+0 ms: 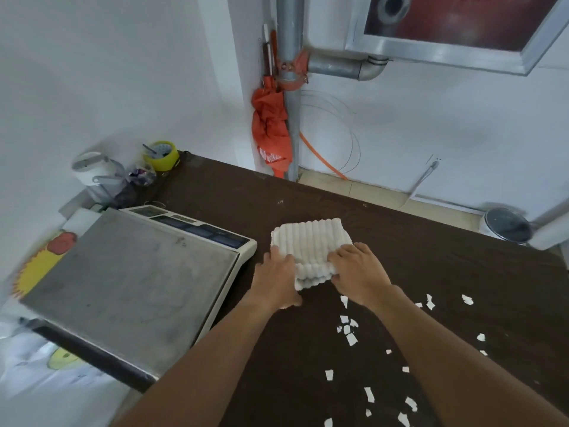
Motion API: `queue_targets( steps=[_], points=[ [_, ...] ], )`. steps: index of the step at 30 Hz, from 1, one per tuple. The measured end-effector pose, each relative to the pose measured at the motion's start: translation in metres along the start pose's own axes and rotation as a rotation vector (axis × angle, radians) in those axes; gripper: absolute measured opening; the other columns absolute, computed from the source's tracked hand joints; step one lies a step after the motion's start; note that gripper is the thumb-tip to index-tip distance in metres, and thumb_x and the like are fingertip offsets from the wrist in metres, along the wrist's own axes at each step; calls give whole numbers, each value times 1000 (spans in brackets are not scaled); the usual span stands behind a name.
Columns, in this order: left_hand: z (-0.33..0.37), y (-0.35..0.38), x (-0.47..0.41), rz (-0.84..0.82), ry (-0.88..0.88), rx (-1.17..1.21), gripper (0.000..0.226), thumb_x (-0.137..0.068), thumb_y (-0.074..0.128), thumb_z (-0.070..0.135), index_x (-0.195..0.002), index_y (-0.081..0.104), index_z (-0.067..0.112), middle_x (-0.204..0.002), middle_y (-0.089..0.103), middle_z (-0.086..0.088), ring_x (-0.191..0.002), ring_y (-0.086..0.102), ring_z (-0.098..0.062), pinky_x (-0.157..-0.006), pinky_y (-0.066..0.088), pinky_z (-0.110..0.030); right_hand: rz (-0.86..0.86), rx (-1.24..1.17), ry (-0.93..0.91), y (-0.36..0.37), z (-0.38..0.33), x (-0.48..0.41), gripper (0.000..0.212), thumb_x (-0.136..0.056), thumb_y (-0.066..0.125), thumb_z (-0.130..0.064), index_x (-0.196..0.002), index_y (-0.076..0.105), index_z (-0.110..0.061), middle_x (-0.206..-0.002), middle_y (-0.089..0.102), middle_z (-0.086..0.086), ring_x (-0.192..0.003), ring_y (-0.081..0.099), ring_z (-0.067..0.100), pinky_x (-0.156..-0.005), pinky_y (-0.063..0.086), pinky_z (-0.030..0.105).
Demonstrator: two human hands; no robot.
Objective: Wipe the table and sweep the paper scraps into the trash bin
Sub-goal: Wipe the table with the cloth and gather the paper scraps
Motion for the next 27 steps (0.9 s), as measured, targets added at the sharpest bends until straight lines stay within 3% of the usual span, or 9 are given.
queue_targets(
  steps=[2,6,9,12,15,19,21,24,27],
  points=[
    [15,-2,1,167,154,-124,67,-75,81,41,-130,50,19,-132,44,-7,-117,50,-26,-94,47,-39,-56,-53,19,2,-1,-3,27,-91,50,-35,-113,59,-22,-105,67,-3,-107,60,20,-104,40,41],
    [22,7,-3,197,271,-64,36,-92,64,26,-125,53,17,-120,63,-4,-107,61,-25,-88,45,-35,-172,-126,68,5,2,-12,13,-94,43,-32,-93,53,-23,-87,63,-1,-82,59,21,-90,45,37],
    [5,6,-16,155,146,182,20,-99,53,21,-119,52,16,-112,67,-6,-99,64,-29,-82,46,-37,-196,-204,122,7,9,-23,19,-97,39,-35,-95,54,-24,-82,56,-2,-75,53,20,-71,40,34],
    [-11,9,-35,38,54,316,24,-102,49,30,-124,48,19,-108,67,-8,-98,62,-32,-78,47,-39,-185,-285,174,6,16,-35,24,-98,37,-36,-107,53,-21,-84,54,0,-73,53,21,-62,37,33],
    [-22,11,-51,-85,-7,429,32,-102,46,37,-130,45,21,-110,64,-6,-103,59,-30,-80,45,-38,-153,-353,235,5,25,-47,31,-97,38,-40,-120,47,-21,-81,57,-1,-68,52,19,-63,40,35],
    [-34,15,-62,-161,-99,632,40,-101,49,37,-139,45,23,-132,59,-5,-120,56,-27,-100,47,-43,-128,-423,266,10,32,-62,44,-96,44,-44,-134,40,-22,-79,59,-5,-66,56,13,-58,41,32],
    [-39,17,-65,-163,-137,693,37,-103,48,35,-137,45,22,-129,60,-4,-114,58,-23,-89,49,-36,-121,-490,309,16,37,-68,48,-95,49,-46,-134,40,-20,-93,63,-3,-73,57,13,-59,41,32],
    [-38,9,-67,-81,-159,586,30,-105,46,33,-131,44,18,-112,57,-3,-95,57,-21,-66,41,-27,-106,-550,364,26,42,-76,54,-93,54,-52,-133,42,-19,-111,62,0,-87,58,19,-68,44,33],
    [-24,-3,-73,142,-39,234,35,-100,53,23,-132,45,12,-125,53,-12,-109,59,-29,-84,47,-35,-87,-580,423,35,46,-82,57,-91,56,-54,-135,40,-22,-114,62,2,-91,59,21,-72,45,34]
  ],
)
Point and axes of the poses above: each hand's wrist, its own x-axis away from the middle knuckle, its own y-axis out of the palm, z = x × y, the point moved 8 cm from there along -x, towards the middle knuckle
